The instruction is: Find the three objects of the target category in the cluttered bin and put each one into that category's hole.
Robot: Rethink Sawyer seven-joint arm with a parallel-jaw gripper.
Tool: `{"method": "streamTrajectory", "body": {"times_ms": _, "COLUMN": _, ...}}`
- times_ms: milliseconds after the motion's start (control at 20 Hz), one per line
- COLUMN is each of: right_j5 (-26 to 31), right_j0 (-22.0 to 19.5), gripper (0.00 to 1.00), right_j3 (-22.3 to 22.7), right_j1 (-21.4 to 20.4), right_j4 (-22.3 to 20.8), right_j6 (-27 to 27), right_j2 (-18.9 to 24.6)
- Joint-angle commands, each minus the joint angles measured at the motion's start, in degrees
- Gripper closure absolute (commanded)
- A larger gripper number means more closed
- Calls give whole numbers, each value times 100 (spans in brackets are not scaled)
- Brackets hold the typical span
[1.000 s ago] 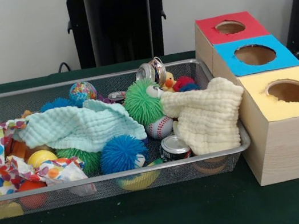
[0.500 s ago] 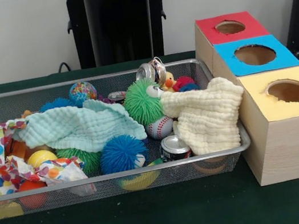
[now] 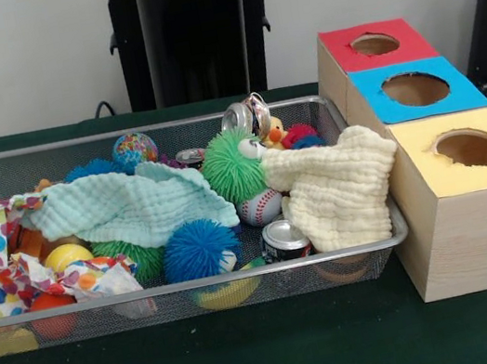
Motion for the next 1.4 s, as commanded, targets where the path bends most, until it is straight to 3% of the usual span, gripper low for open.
{"method": "streamTrajectory", "body": {"times_ms": 50, "right_j5": -149, "right_j0": -405, "gripper": 100, "right_j3": 1087, "right_j1": -49, "right_j4": 162, "right_j6": -618, "right_j2": 630}}
{"method": "streamTrajectory", "body": {"times_ms": 350, "right_j5": -280, "right_j0": -670, "gripper": 100, "right_j3": 1306, "right_j1": -150, "right_j4": 38, "right_j6": -782, "right_j2": 794}}
{"method": "streamTrajectory", "body": {"times_ms": 700, "right_j5": -452, "right_j0": -637, "gripper": 100, "right_j3": 1359, "right_j1": -165, "right_j4": -89, "right_j6": -393, "right_j2": 818}}
{"method": "streamTrajectory", "body": {"times_ms": 900, "right_j5": -292, "right_j0": -558, "gripper": 100, "right_j3": 1330, "right_j1": -223, "right_j4": -197, "right_j6": -442, "right_j2": 765}}
{"method": "streamTrajectory", "body": {"times_ms": 1400, "right_j5": -564, "right_j0": -1467, "gripper": 100, "right_j3": 1950, "right_j1": -478, "right_j4": 106, "right_j6": -1486, "right_j2": 1413}}
